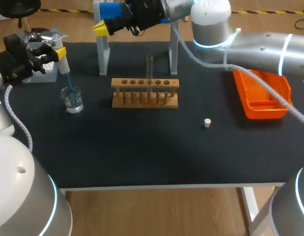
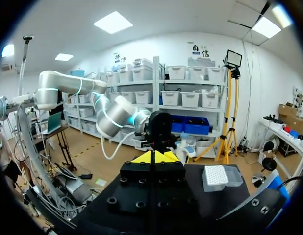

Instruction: Invert the test tube, pick up the pipette, mount the tip to pipette, aspirate from beaker and dispense into the tube, eject the tip, return the pipette, and cap with the stopper.

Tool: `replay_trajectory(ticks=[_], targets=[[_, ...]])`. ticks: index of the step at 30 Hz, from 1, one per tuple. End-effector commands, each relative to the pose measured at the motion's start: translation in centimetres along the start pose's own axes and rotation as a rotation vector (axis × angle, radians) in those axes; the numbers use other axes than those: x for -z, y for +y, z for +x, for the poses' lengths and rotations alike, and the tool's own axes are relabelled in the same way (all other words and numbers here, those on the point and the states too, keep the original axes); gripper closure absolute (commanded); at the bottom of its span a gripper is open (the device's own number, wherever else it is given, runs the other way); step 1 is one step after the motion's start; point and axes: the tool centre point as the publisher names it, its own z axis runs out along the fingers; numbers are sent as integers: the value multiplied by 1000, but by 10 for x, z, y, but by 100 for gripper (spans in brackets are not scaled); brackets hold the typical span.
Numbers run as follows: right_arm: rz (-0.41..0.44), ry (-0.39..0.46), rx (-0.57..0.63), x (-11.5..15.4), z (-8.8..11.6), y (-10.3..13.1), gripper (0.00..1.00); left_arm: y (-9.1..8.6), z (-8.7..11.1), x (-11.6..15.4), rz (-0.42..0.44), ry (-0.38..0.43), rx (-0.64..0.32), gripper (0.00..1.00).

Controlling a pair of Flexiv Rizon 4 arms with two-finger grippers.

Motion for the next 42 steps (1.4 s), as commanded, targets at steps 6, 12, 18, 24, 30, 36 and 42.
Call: replay_trajectory(ticks=[6,12,18,24,30,36,42], targets=[[-61,102,-20,-16,-14,8,100,0,0,0,2,0,-1,100],[-94,75,-23,-29,-17,13,100,0,0,0,2,0,-1,100],[-116,46,-21,-38,-20,18,100,0,0,0,2,0,-1,100],[-140,18,-25,-48,-25,19,100,0,0,0,2,0,-1,100],[-148,-2,-10,-60,-31,23,100,0,0,0,2,0,-1,100],[-152,-8,7,-70,-36,25,100,0,0,0,2,0,-1,100],[-155,-21,21,-74,-45,26,100,0,0,0,2,0,-1,100]])
